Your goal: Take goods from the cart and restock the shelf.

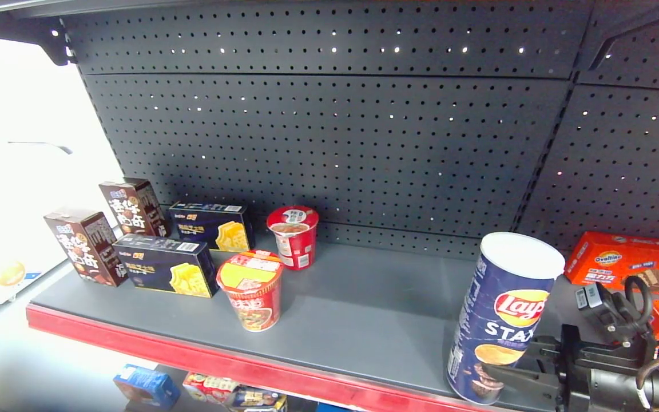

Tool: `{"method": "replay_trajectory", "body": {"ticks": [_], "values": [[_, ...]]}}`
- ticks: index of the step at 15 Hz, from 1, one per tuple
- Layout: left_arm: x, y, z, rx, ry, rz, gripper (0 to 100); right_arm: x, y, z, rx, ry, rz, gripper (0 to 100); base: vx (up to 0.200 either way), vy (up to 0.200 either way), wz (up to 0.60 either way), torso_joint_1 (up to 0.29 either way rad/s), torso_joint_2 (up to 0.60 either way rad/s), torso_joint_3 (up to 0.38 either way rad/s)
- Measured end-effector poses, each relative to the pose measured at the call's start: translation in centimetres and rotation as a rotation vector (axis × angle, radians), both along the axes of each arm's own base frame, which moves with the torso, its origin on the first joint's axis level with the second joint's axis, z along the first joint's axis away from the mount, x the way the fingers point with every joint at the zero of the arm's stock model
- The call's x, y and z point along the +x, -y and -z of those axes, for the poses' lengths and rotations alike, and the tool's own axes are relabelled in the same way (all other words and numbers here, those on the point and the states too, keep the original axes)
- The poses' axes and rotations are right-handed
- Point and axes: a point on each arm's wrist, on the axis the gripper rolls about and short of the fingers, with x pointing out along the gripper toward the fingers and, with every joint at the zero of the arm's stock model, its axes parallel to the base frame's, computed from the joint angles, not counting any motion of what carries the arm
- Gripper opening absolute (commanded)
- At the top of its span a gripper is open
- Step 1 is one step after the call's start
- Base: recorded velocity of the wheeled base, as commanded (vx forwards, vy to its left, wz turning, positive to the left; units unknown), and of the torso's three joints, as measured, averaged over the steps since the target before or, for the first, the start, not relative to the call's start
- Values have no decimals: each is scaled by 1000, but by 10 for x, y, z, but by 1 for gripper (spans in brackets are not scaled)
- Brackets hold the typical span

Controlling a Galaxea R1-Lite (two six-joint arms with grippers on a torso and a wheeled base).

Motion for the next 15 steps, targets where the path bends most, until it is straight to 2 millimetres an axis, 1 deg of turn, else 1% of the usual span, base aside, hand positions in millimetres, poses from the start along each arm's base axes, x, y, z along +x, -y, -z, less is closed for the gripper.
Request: {"method": "replay_trajectory", "body": {"ticks": [3, 9, 13, 14, 15], "values": [[0, 0, -1, 0, 4, -1, 0, 5, -1, 5, -9, -18, 2, 0, 0, 0, 0, 0, 0, 0], [0, 0, -1, 0, 5, -1, 0, 21, 1, 5, -3, -2, 34, 0, 0, 0, 0, 0, 0, 0], [0, 0, -1, 0, 7, -3, 0, 21, 2, 10, -9, -19, 36, 0, 0, 0, 0, 0, 0, 0], [0, 0, -1, 0, 7, -2, 0, 20, 2, 11, -10, -21, 35, 100, 0, 0, 0, 0, 0, 0], [0, 0, -1, 0, 7, -3, 0, 19, 2, 12, -12, -25, 35, 100, 0, 0, 0, 0, 0, 0]]}}
